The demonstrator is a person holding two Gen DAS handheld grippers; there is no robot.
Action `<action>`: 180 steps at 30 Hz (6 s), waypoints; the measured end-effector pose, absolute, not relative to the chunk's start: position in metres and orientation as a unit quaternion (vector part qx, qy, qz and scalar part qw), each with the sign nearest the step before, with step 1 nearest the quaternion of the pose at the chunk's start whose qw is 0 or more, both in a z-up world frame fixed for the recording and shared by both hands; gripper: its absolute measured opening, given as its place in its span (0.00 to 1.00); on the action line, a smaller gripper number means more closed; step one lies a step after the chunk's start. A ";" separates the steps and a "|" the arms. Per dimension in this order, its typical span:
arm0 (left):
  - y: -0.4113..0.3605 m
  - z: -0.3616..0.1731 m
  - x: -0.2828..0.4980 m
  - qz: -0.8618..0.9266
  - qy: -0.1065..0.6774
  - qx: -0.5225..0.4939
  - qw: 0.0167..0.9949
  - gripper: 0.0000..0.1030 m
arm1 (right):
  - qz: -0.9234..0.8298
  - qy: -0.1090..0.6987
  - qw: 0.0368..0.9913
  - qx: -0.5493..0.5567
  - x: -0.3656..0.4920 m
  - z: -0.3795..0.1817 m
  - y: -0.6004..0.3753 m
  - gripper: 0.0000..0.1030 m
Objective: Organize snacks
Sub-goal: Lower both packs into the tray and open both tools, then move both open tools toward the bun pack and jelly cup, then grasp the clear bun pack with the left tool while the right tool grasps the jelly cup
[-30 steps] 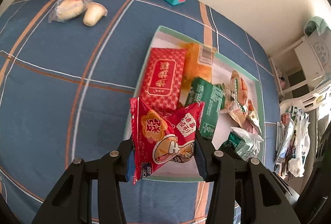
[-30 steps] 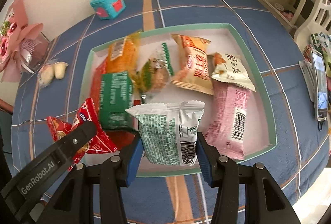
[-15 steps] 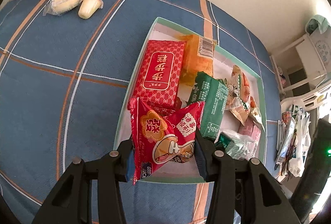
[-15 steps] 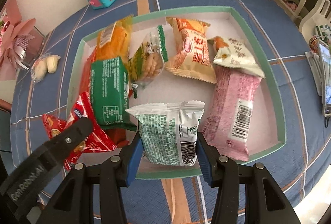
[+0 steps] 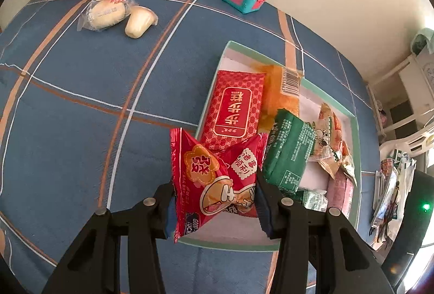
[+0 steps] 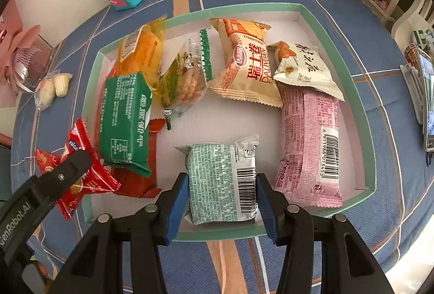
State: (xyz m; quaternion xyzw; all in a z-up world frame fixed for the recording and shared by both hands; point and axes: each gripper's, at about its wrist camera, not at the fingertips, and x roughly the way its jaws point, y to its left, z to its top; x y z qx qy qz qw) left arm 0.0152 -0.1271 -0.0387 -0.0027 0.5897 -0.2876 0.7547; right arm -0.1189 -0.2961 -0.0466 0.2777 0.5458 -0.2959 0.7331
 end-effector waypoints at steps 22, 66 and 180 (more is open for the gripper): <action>-0.146 -0.038 0.001 -0.284 0.569 0.069 0.769 0.48 | -0.298 0.542 0.731 0.289 -0.120 -0.044 -0.296 0.51; -0.141 -0.013 -0.003 -0.298 0.565 0.047 0.768 0.62 | -0.322 0.487 0.762 0.281 -0.130 0.004 -0.296 0.58; -0.083 -0.079 0.272 -0.244 0.621 -0.003 0.745 0.49 | -0.154 0.499 0.831 0.192 0.178 -0.075 -0.212 0.43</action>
